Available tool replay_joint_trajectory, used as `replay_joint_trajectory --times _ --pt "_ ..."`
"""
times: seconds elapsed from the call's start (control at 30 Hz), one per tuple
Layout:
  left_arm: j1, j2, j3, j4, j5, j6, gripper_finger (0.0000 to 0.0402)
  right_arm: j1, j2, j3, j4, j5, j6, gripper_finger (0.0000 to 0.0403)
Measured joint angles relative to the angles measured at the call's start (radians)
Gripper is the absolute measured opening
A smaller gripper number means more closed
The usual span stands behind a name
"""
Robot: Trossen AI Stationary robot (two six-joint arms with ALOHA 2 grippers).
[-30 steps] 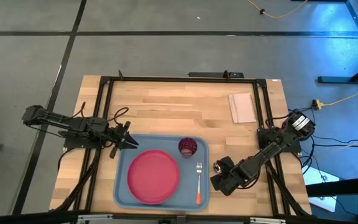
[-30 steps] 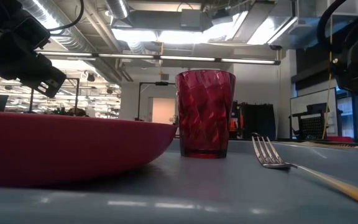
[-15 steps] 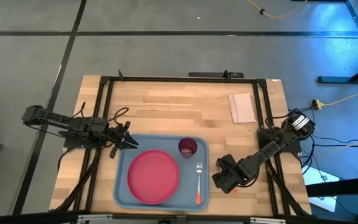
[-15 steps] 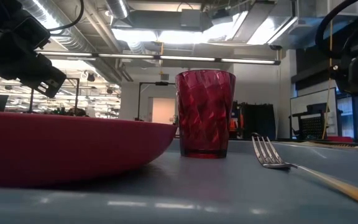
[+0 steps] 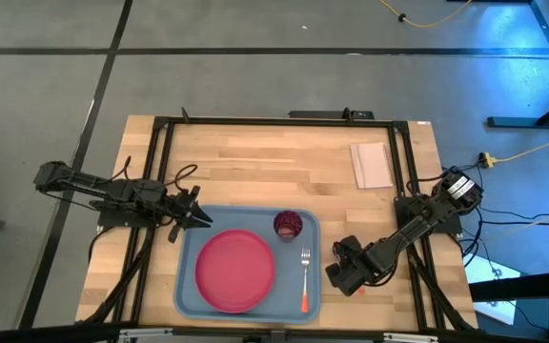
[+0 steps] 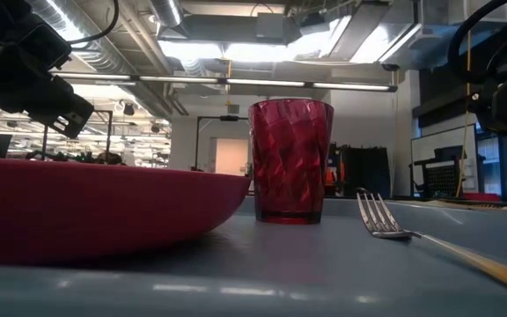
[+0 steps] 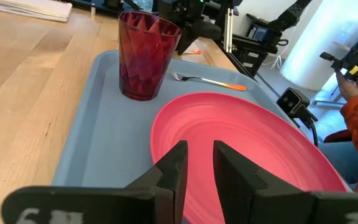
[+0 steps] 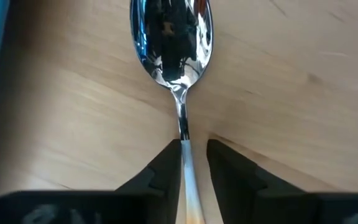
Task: Pick and place plate/cup/fork/spoon on tray
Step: Put the orange spoon on the blue serving tray to the left of the orange fork
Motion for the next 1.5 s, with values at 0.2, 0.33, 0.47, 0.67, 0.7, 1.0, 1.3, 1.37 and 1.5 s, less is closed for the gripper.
replay_joint_trajectory --times 0.2,0.33,0.47,0.67,0.7,1.0,1.3,1.37,1.5 --pt "0.0 0.0 0.0 0.0 0.0 0.0 0.0069 0.0 0.0 -0.001 -0.003 0.002 0.012 0.0038" --pt "0.0 0.0 0.0 0.0 0.0 0.0 0.0069 0.0 0.003 0.03 -0.036 0.005 0.013 0.0011" --pt "0.0 0.0 0.0 0.0 0.0 0.0 0.0069 -0.001 0.012 0.099 -0.137 0.044 0.009 0.0012" --pt "0.0 0.0 0.0 0.0 -0.004 0.0 0.0069 0.0 0.008 0.218 -0.24 0.125 0.01 0.0009" --pt "0.0 0.0 0.0 0.0 -0.009 0.0 0.0069 0.0 0.008 0.235 -0.239 0.145 0.01 0.0008" --pt "0.0 0.0 0.0 0.0 -0.013 0.0 0.0069 -0.029 0.018 0.307 -0.103 0.204 0.037 0.0006" --pt "0.0 0.0 0.0 0.0 -0.016 0.0 0.0069 -0.045 0.221 0.595 -0.171 0.186 0.164 0.0006" --pt "0.0 0.0 0.0 0.0 -0.016 0.0 0.0069 -0.051 0.281 0.685 -0.228 0.181 0.19 0.0006" --pt "0.0 0.0 0.0 0.0 -0.016 0.0 0.0069 -0.072 0.388 0.837 -0.316 0.179 0.223 0.0007"
